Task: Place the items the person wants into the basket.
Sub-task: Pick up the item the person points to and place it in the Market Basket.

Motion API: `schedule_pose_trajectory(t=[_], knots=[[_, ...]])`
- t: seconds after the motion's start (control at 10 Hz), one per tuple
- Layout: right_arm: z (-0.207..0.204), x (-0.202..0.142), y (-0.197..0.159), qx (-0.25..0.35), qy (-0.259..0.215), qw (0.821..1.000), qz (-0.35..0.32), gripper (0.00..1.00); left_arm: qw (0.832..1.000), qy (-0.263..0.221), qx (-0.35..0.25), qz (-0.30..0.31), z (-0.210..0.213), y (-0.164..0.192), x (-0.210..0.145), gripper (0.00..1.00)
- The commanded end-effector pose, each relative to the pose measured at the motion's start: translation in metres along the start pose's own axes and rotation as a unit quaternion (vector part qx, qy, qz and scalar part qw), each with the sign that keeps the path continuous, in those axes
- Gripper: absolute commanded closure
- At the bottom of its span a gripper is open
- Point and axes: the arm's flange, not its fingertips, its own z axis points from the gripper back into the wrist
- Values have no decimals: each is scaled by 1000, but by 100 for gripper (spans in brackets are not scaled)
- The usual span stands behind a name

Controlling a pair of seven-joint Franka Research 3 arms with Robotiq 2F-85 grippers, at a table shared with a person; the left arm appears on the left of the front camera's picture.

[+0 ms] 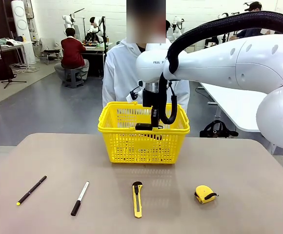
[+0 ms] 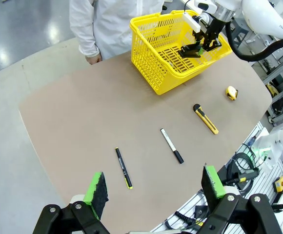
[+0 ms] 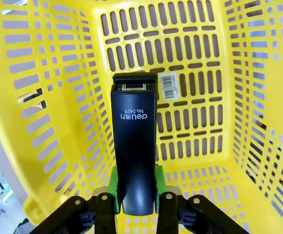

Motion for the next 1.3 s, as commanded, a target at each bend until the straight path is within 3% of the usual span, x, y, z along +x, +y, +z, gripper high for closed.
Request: schedule_pose_trajectory(t=[0.0,0.1,0.2,0.5,0.7,0.9,1.0,1.2], knots=[[3,-6,4,-10,11,1000,5,8,1000,-3,-6,-1,1,1,-1,0],[3,-6,4,-8,11,1000,5,8,1000,-3,-6,-1,1,1,-1,0],[4,-6,3,-7,11,1000,4,0,1000,-3,-6,-1,1,1,-1,0],[4,-7,3,-2,14,1000,3,0,1000,-3,-6,-1,1,1,-1,0],[20,-14,13,3,-11,1000,-10,0,1000,-3,-6,-1,1,1,-1,0],[97,-65,51,-6,-86,995,-51,0,1000,-3,-6,-1,1,1,-1,0],[145,-118,74,-11,-135,988,-81,0,1000,-3,-6,-1,1,1,-1,0],[201,-233,111,-3,-222,964,-146,0,1000,-3,-6,-1,1,1,-1,0]])
